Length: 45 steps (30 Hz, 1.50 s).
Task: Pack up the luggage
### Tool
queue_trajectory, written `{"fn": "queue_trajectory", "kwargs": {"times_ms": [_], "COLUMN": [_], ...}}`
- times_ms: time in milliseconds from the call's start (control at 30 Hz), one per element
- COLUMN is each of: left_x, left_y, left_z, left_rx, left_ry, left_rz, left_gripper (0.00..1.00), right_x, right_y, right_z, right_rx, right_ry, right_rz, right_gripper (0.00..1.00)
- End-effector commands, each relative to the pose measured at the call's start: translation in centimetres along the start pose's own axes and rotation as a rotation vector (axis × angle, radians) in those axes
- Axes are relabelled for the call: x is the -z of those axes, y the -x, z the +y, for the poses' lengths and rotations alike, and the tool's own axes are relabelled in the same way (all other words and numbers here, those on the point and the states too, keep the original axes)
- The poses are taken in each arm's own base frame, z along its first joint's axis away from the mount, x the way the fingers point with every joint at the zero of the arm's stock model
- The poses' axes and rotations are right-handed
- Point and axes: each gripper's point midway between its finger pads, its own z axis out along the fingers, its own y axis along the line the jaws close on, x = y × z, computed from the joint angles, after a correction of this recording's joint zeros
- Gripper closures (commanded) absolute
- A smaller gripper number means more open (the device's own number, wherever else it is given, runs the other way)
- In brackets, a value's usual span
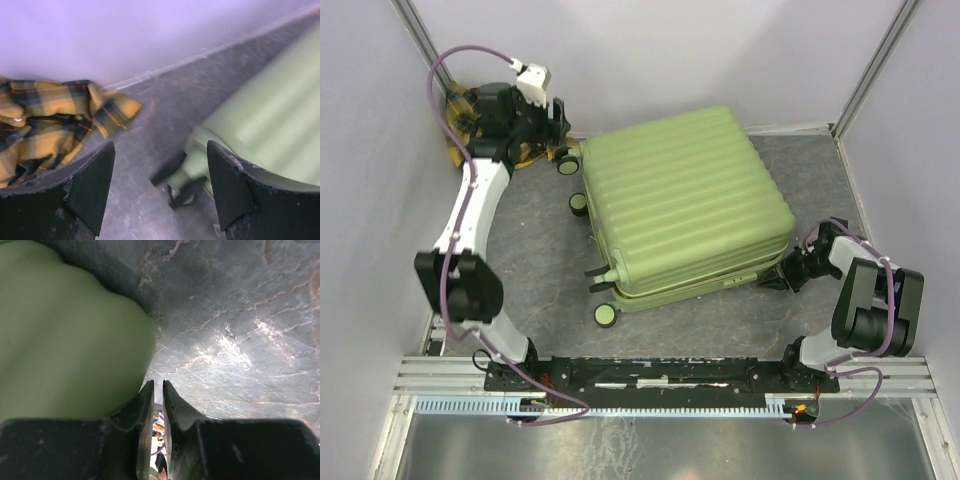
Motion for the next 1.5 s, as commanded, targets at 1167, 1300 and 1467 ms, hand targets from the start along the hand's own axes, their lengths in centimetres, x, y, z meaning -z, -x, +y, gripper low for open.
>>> {"fn": "queue_trajectory", "kwargs": {"times_ms": [1167, 1300, 1467], "left_x": [-4.2, -2.9, -3.4], "left_y": [-14.9, -16.7, -16.8], "left_z": [-10.2, -12.8, -15.1], "left_rx": [0.103, 0.131, 0.148], "left_ry": [-0.486, -0.522, -0.549], "left_rz": [0.266, 0.291, 0.281], "left_gripper": [0.36, 0.36, 0.36], "right_x": [-1.7, -3.1, -4.2], "right_y": [13.0, 14.3, 15.4], "right_z": [21.2, 25.5, 29.9], "right_rx": [0.398, 0.492, 0.568], "right_ry": [0.328, 0.372, 0.441], "right_rz": [-0.187, -0.199, -0.226], "right_gripper": [0.77, 0.77, 0.76]}}
